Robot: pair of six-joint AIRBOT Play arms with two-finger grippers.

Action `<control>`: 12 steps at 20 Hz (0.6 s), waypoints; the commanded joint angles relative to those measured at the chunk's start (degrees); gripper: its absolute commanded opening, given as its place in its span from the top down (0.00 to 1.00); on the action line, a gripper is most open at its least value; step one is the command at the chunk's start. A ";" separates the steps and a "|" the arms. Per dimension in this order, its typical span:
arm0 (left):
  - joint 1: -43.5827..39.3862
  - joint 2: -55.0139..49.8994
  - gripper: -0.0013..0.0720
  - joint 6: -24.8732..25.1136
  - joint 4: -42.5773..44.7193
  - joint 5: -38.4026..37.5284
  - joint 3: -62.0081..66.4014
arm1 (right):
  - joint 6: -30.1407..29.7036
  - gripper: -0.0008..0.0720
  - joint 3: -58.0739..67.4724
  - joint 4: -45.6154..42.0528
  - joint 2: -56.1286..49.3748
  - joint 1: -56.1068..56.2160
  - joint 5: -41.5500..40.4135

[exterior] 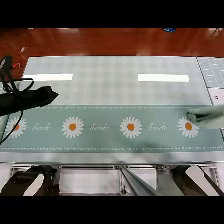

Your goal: Fold the shirts.

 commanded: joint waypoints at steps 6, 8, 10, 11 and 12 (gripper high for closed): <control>-0.07 -0.07 0.96 2.45 -0.02 4.00 0.00 | 2.62 0.51 -23.41 -33.81 10.71 -7.04 4.83; -0.07 -0.44 0.96 3.74 -0.02 5.35 0.00 | 2.36 0.43 -25.22 -34.93 10.71 -5.49 3.96; -0.04 -1.36 0.96 8.79 -0.02 9.94 0.04 | 2.40 0.43 -24.17 -34.14 10.21 -3.93 2.27; 0.02 -1.92 0.96 11.63 0.00 12.41 0.48 | 2.40 0.45 -22.58 -31.71 9.55 -2.97 0.48; 0.13 -2.75 0.96 13.38 -0.02 13.44 1.77 | 0.42 0.73 -19.96 -25.03 8.48 -1.60 -1.99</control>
